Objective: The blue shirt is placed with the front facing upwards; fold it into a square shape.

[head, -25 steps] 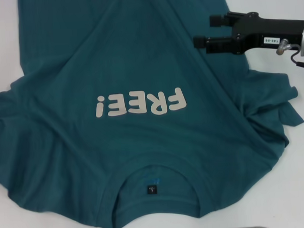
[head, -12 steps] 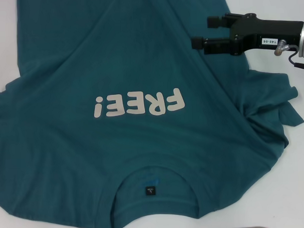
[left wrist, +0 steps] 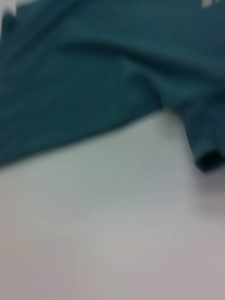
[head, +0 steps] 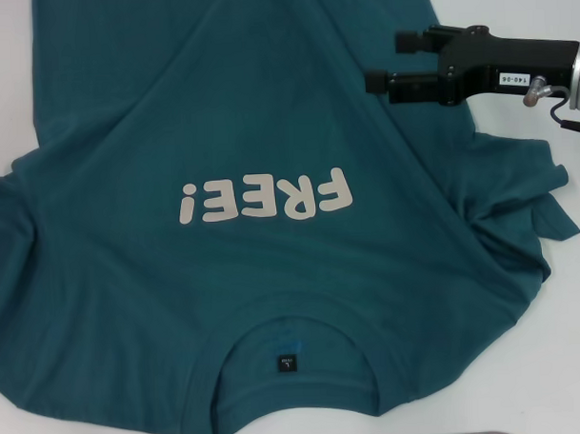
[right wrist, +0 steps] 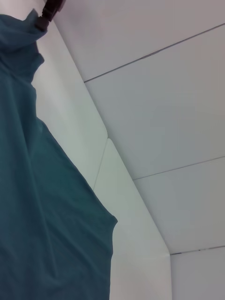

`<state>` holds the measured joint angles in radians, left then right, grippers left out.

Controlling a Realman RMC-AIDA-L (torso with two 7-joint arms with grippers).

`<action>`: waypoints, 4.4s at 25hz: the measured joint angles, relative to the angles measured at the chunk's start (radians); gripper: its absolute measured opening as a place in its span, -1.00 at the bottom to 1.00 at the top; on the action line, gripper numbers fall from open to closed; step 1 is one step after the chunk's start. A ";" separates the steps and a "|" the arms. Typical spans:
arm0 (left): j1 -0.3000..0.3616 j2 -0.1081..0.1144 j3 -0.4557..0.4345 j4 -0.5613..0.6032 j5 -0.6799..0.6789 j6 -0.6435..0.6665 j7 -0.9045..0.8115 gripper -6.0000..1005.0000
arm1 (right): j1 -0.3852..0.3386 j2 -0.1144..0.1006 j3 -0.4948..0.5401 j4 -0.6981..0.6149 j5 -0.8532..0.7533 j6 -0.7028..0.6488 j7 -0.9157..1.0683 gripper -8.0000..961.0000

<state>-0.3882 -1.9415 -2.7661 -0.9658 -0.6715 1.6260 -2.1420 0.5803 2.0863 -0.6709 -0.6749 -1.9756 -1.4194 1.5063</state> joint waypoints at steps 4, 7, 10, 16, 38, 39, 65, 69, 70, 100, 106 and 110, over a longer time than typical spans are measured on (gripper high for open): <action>-0.005 0.000 -0.002 0.000 -0.058 0.072 -0.002 -0.82 | 0.000 0.000 0.000 0.000 0.000 0.001 0.000 0.93; -0.013 -0.006 -0.002 0.007 -0.078 0.117 -0.002 -0.81 | 0.000 0.000 -0.001 0.000 0.000 0.001 0.000 0.93; -0.023 -0.017 0.002 0.016 -0.085 0.136 -0.002 -0.80 | -0.001 0.000 -0.001 0.002 0.000 0.001 0.000 0.93; -0.050 -0.029 0.015 0.092 -0.086 0.138 0.001 -0.78 | 0.000 0.000 -0.001 0.007 0.000 0.001 -0.002 0.93; -0.110 -0.119 0.113 0.138 -0.077 0.070 -0.004 -0.69 | 0.001 -0.002 0.003 0.015 0.000 0.001 -0.020 0.93; -0.110 -0.119 0.113 0.138 -0.077 0.070 -0.004 -0.69 | 0.001 -0.002 0.004 0.015 0.000 0.001 -0.021 0.93; 0.024 -0.063 0.010 0.061 -0.130 0.033 -0.024 0.82 | 0.007 -0.002 0.008 0.015 0.001 0.008 -0.025 0.92; 0.020 -0.070 0.014 0.062 -0.098 0.038 -0.028 0.78 | 0.004 -0.002 0.008 0.015 0.001 0.008 -0.025 0.92; 0.017 -0.073 0.015 0.062 -0.090 0.038 -0.029 0.77 | 0.003 -0.002 0.008 0.015 0.001 0.008 -0.025 0.92; -0.055 -0.089 0.067 0.069 -0.074 -0.011 -0.084 -0.48 | -0.004 -0.003 0.009 0.015 0.001 0.008 -0.025 0.92; -0.101 -0.100 0.073 0.079 -0.075 -0.018 -0.107 -0.72 | -0.005 -0.003 0.010 0.015 0.001 0.008 -0.025 0.92; -0.138 -0.116 0.080 0.113 -0.072 -0.026 -0.107 -0.89 | -0.006 -0.003 0.010 0.015 0.001 0.008 -0.026 0.91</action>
<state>-0.5257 -2.0574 -2.6864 -0.8526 -0.7436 1.5995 -2.2493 0.5747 2.0830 -0.6611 -0.6596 -1.9742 -1.4113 1.4806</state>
